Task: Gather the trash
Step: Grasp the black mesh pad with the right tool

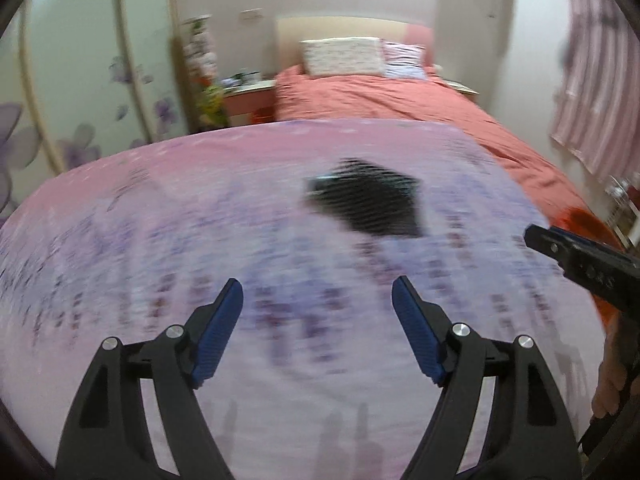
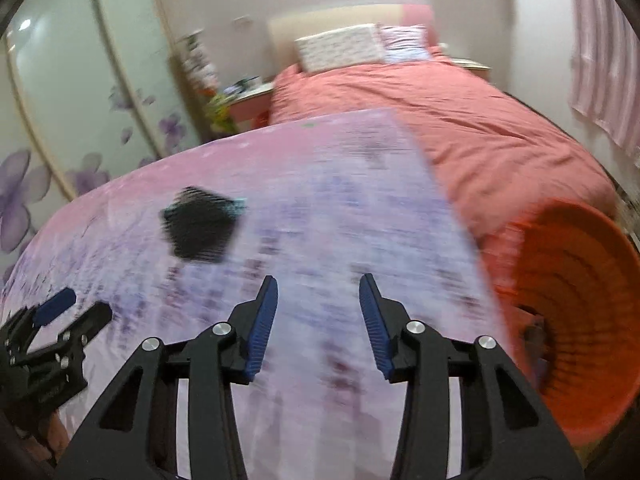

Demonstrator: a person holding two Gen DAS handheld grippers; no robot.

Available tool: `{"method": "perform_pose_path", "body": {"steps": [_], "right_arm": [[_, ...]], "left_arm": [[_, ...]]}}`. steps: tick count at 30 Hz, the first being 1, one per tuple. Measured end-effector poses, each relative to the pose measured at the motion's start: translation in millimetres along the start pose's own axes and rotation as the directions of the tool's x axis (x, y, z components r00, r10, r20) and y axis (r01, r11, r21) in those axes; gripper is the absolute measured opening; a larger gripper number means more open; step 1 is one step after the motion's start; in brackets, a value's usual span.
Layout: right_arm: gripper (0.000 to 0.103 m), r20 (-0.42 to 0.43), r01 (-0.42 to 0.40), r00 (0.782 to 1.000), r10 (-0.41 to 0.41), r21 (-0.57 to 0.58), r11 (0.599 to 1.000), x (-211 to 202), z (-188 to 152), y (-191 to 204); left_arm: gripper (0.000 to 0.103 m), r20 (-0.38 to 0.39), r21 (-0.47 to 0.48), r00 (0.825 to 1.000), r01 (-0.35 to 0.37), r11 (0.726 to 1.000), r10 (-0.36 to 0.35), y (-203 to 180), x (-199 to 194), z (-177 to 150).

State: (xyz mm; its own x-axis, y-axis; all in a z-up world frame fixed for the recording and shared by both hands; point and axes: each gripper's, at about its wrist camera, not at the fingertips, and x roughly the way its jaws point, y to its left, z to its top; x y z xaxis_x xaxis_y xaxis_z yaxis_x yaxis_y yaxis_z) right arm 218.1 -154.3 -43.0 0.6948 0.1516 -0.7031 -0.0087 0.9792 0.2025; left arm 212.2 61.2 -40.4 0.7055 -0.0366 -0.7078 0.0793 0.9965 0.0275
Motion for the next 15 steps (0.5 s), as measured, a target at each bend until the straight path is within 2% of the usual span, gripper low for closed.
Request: {"method": "perform_pose_path", "body": {"steps": [4, 9, 11, 12, 15], "right_arm": [[0.041, -0.032, -0.028, 0.999, 0.027, -0.031, 0.999, 33, 12, 46], [0.040, -0.075, 0.023, 0.997, -0.030, -0.080, 0.997, 73, 24, 81], [0.027, -0.107, 0.050, 0.993, -0.059, -0.084, 0.995, 87, 26, 83], [0.026, -0.090, 0.064, 0.993, -0.072, -0.087, 0.994, 88, 26, 84], [0.011, -0.063, 0.081, 0.994, -0.089, -0.115, 0.990, 85, 21, 85]], "left_arm": [[0.076, 0.004, -0.059, 0.999, -0.045, 0.997, 0.045, 48, -1, -4], [0.077, -0.013, -0.139, 0.998, -0.068, 0.988, 0.067, 93, 3, -11], [0.077, -0.022, -0.164, 0.998, -0.069, 0.984, 0.067, 104, 7, -12], [0.077, -0.024, -0.173, 0.998, -0.067, 0.983, 0.063, 108, 8, -12], [0.077, -0.026, -0.180, 0.998, -0.064, 0.982, 0.060, 111, 9, -13]]}}
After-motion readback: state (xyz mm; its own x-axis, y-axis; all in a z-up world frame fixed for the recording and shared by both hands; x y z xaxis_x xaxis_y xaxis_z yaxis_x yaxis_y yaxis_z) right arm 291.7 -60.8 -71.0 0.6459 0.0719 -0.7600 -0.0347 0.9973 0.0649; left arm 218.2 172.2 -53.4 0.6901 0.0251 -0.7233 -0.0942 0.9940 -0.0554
